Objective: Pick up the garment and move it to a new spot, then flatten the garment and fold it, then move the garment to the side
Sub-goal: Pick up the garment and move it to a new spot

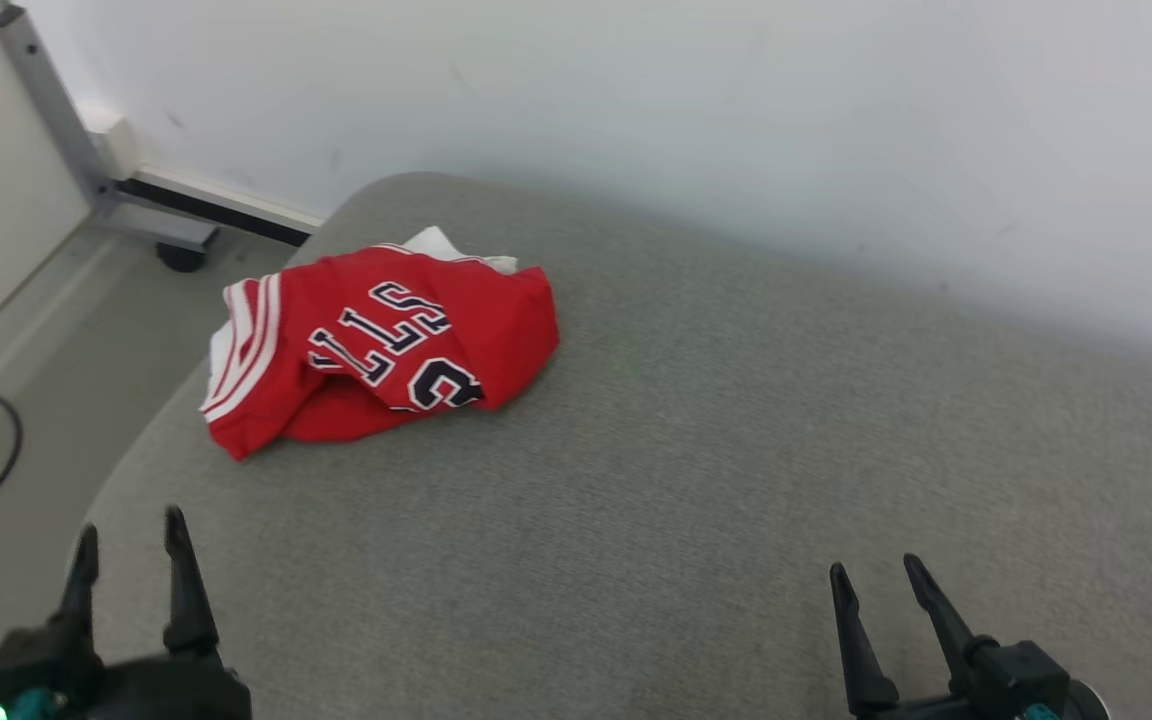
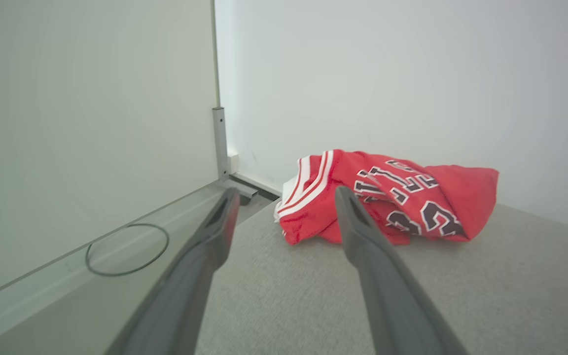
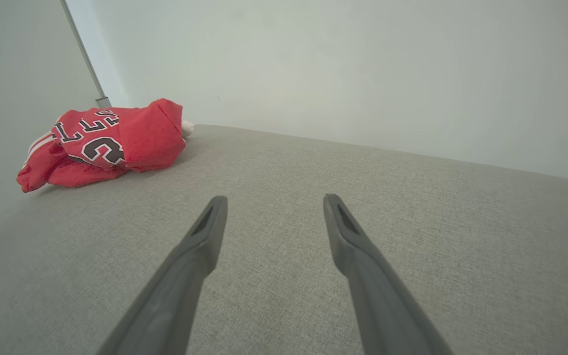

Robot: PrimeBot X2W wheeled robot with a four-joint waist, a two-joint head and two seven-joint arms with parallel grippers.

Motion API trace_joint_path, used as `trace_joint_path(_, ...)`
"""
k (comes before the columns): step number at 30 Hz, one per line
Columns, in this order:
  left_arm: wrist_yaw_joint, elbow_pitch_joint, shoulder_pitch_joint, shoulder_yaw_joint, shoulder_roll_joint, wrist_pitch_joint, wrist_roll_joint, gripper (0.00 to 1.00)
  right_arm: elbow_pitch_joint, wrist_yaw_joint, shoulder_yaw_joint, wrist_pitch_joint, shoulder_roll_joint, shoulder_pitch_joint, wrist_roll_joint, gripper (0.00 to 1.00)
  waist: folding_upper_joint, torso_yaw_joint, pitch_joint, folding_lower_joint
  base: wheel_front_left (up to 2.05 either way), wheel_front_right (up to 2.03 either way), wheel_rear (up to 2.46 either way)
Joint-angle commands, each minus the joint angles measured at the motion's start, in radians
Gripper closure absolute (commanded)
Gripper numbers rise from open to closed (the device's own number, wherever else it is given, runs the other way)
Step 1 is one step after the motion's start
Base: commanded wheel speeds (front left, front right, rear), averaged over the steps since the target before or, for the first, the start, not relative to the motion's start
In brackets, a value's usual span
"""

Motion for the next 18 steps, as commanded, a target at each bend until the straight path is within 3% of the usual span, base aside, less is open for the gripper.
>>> trace_joint_path(1,-0.011,0.013,-0.049,0.014,0.005,-0.002,-0.017,0.00,-0.004,-0.002,-0.003,-0.002,-0.002,-0.019,-0.012,0.00,0.0000,-0.071,0.049,-0.0001,0.00,0.00,0.00)
trace_joint_path(11,-0.052,0.146,-0.334,0.053,0.114,-0.002,-0.074,0.00,-0.016,-0.002,-0.019,-0.002,-0.001,-0.078,-0.016,0.00,0.0000,-0.216,0.133,-0.0001,0.00,0.00,0.00)
trace_joint_path(18,-0.058,0.301,-0.522,-0.012,0.224,0.067,-0.182,0.00,-0.021,-0.002,-0.028,-0.002,-0.001,-0.115,0.002,0.00,0.0000,-0.312,0.200,-0.0001,0.00,0.00,0.00)
